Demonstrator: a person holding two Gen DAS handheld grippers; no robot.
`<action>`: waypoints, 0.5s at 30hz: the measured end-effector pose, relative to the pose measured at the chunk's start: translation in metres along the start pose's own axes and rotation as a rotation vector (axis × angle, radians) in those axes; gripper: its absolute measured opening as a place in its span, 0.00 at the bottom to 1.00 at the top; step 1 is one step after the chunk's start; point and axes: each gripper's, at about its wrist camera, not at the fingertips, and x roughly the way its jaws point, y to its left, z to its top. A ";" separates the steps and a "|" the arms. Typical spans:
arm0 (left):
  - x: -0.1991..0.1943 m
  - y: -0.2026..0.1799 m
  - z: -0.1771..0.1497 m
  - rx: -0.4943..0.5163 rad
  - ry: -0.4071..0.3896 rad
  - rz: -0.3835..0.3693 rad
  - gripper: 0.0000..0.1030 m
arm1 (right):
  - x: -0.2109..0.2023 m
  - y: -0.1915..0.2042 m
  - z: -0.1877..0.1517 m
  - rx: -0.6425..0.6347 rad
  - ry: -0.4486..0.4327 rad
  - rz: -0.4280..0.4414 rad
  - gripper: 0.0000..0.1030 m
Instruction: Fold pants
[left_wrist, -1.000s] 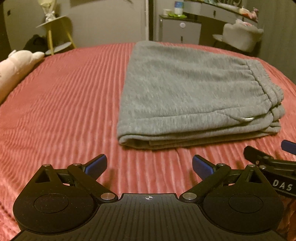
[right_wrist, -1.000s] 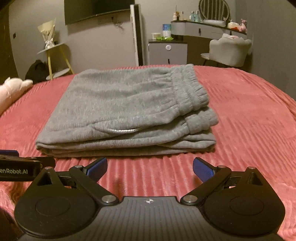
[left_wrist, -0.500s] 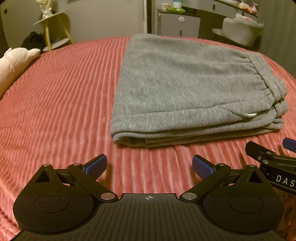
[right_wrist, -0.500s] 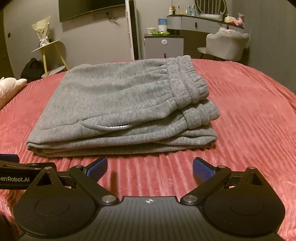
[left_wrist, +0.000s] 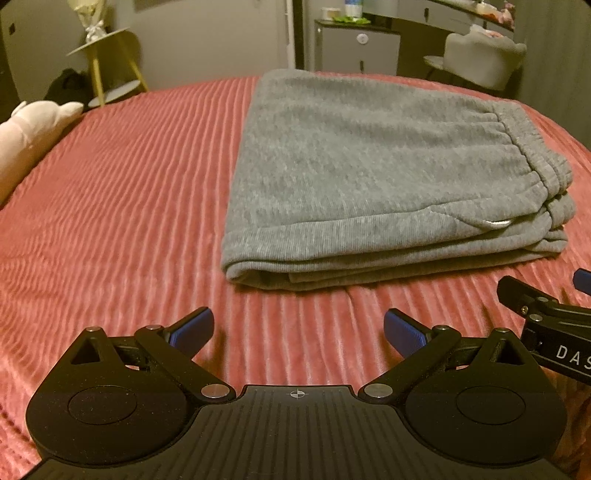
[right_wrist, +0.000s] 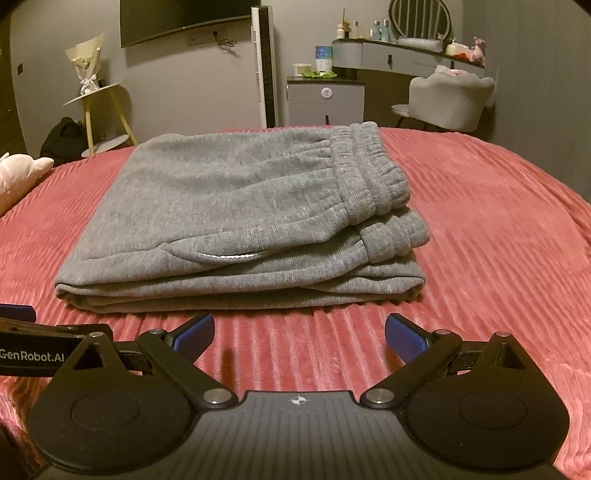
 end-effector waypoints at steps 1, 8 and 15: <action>0.000 0.000 0.000 0.001 0.000 0.001 0.99 | 0.000 0.000 0.000 0.000 0.000 0.000 0.96; 0.001 0.000 -0.001 0.003 0.002 0.002 0.99 | 0.001 0.000 0.000 0.008 0.006 -0.005 0.96; 0.002 0.000 -0.001 -0.001 0.005 0.001 0.99 | 0.003 -0.002 0.000 0.021 0.014 -0.007 0.96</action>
